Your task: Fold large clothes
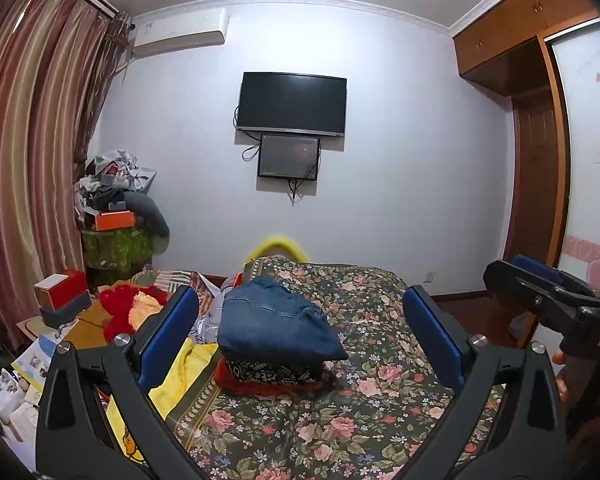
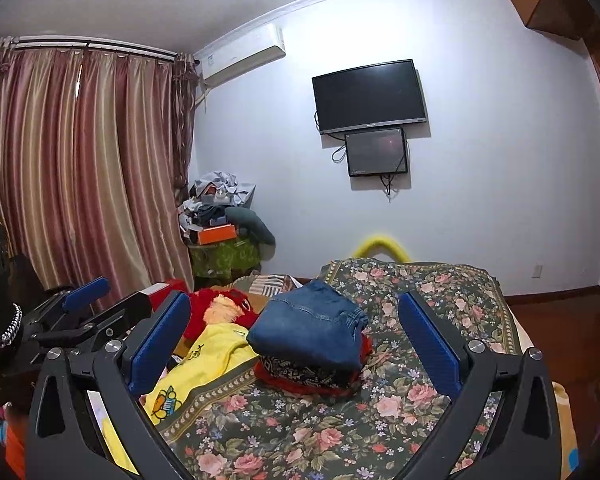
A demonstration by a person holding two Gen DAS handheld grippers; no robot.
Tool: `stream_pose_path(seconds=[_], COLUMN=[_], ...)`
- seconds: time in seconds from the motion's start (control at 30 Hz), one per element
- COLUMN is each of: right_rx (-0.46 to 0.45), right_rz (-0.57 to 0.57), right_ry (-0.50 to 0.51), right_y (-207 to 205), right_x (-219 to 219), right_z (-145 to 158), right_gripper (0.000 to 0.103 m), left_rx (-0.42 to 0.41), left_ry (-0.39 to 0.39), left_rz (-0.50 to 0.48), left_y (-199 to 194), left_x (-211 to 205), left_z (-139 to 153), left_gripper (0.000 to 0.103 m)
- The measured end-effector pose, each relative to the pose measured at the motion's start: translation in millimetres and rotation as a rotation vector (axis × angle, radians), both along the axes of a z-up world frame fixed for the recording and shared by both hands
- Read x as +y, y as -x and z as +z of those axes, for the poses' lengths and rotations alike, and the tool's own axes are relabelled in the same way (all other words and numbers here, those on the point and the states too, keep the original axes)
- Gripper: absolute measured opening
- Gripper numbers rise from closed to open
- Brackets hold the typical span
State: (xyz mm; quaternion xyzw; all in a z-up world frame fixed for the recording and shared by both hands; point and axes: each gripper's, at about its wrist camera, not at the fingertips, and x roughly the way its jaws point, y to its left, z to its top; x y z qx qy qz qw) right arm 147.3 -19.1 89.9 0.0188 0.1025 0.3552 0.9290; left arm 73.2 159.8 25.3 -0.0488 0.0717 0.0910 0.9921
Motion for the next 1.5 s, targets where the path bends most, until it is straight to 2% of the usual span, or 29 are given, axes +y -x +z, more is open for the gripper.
stream_pose_path(seconds=[1.5], right_rx=[0.032], right_rz=[-0.012], right_ry=[0.011], right_y=[-9.4], right_x=[-3.0], right_z=[0.7], right_gripper=[0.103], left_rx=[0.015], left_ry=[0.019], left_rz=[-0.034], left_y=[-6.2], left_x=[-2.1], left_z=[-2.1], left_gripper=[0.103])
